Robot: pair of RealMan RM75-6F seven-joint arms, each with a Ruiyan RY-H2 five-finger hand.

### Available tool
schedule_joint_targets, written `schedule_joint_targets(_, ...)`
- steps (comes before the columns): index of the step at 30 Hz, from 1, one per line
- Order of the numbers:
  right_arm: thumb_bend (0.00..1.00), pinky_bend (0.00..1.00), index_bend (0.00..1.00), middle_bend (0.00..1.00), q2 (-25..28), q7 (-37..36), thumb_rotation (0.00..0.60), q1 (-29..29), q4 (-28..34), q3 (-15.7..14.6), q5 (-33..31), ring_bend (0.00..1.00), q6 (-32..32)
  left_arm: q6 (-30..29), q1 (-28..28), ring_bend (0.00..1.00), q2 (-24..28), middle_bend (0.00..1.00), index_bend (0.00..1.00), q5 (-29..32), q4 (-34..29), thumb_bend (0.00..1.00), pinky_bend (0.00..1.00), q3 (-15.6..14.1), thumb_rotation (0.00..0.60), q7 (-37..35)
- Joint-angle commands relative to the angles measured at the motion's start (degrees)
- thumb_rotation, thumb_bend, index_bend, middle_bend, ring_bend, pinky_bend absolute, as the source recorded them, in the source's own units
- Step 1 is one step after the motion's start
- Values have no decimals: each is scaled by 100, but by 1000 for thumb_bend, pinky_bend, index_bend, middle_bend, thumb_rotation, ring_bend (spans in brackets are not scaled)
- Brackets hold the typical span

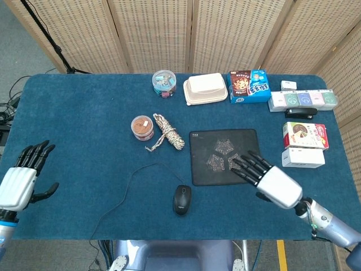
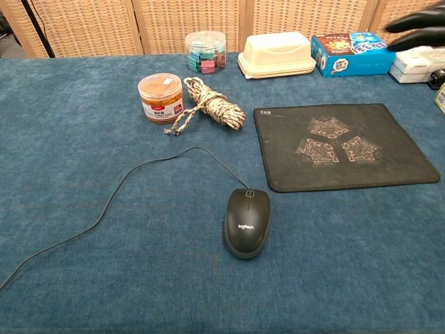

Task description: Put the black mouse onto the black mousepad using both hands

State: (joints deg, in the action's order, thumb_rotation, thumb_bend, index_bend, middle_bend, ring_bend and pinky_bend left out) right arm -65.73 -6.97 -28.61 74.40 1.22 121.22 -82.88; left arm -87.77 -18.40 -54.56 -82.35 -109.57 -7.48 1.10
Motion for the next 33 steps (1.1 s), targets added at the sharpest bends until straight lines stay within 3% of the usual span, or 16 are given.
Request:
schedule_joint_targets(1, 0, 0, 8, 0, 83, 340, 600, -638, 149, -75, 649, 0, 320, -117, 215, 0, 92, 0, 0, -177, 142, 273, 0, 27, 600, -397)
schedule_joint_targets(8, 0, 0, 31, 0, 101, 872, 600, -1249, 625, -117, 981, 0, 963, -172, 382, 0, 309, 0, 0, -451, 302, 272, 0, 141, 600, -601)
schedule_joint_targets(20, 0, 0, 48, 0, -253, 1473, 600, -1845, 926, -208, 862, 0, 2050, -21, 496, 0, 410, 0, 0, -515, 518, 272, 0, 370, 600, -976)
schedule_joint_targets(33, 0, 0, 83, 0, -827, 2095, 600, -2654, 1431, -59, 651, 0, 3296, -174, 712, 0, 701, 0, 0, -587, 710, 272, 0, 590, 600, -1860)
